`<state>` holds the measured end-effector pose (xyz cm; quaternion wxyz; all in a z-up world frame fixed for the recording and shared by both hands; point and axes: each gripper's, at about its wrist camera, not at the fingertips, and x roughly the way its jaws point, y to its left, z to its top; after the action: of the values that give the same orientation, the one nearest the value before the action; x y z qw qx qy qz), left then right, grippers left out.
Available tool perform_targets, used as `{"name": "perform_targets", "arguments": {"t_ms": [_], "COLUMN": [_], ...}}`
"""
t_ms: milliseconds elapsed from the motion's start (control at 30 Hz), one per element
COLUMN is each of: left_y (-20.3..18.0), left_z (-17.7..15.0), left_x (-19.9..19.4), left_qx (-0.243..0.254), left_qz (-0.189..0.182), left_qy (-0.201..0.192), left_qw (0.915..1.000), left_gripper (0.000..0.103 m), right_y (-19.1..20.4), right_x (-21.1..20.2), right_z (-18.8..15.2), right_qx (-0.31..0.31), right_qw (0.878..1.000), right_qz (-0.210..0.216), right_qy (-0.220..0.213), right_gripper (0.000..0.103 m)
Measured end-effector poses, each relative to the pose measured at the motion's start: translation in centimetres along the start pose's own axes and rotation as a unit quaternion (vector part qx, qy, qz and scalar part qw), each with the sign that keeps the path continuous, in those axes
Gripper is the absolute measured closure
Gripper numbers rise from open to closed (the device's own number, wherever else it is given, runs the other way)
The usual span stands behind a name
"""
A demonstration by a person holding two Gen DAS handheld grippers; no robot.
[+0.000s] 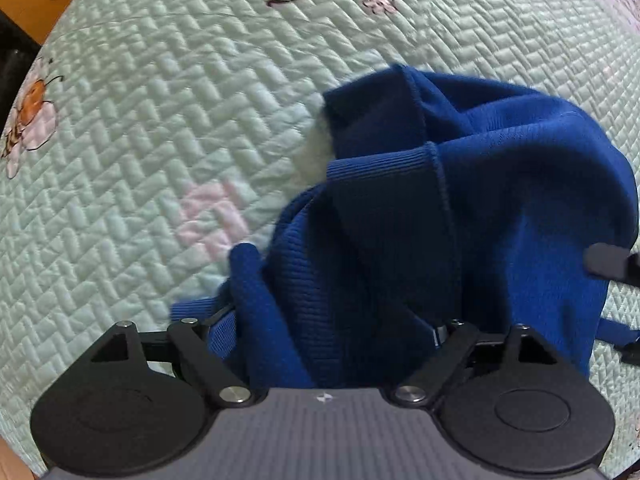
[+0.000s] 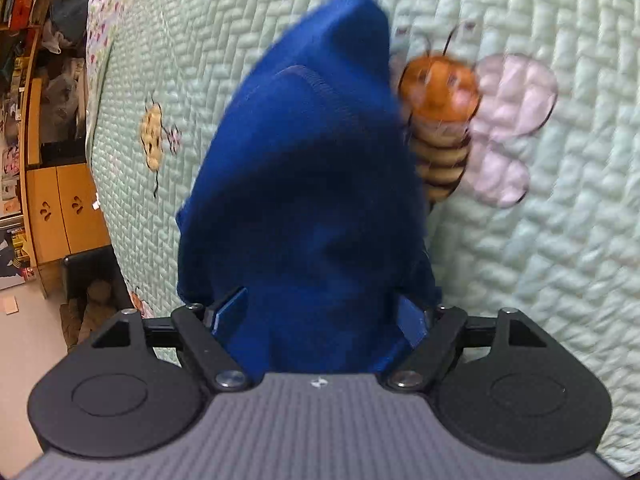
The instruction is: Fold clothes
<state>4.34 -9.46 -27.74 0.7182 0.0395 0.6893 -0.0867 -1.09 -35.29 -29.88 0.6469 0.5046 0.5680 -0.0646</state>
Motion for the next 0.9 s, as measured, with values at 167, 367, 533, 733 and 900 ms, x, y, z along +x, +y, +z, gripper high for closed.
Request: {"name": "perform_targets", "arguments": {"t_ms": [167,367,533,733,900], "left_y": [-0.7,-2.5,-5.4,-11.4,-16.8], "left_z": [-0.5,-1.9,-2.2,-3.4,-6.3], "left_x": [-0.6,-7.0,-14.0,-22.4,-28.3], "left_qx": [0.004,0.019,0.045,0.102,0.127], "left_qz": [-0.023,-0.074,-0.119,-0.137,-0.137], "left_qy": [0.003,-0.057,-0.122,-0.186,-0.231], "left_qw": [0.9997,0.9955,0.9844,0.9676,0.9549], "left_gripper": [0.08,0.093,0.093,0.093,0.093], "right_y": [2.4,6.3,8.4,8.6,7.1], "right_x": [0.0,-4.5,-12.6,-21.7,-28.8], "right_z": [-2.2,-4.1,-5.5,-5.9,-6.3], "right_qx": [-0.075,-0.159,-0.209,-0.228,-0.244], "right_qw": [0.997,0.985,0.97,0.952,0.935], "right_qz": [0.005,0.015,0.048,0.094,0.133], "right_qy": [-0.016,-0.063,-0.117,-0.179,-0.22], "right_gripper": [0.078,0.085,0.085,0.086,0.086]}}
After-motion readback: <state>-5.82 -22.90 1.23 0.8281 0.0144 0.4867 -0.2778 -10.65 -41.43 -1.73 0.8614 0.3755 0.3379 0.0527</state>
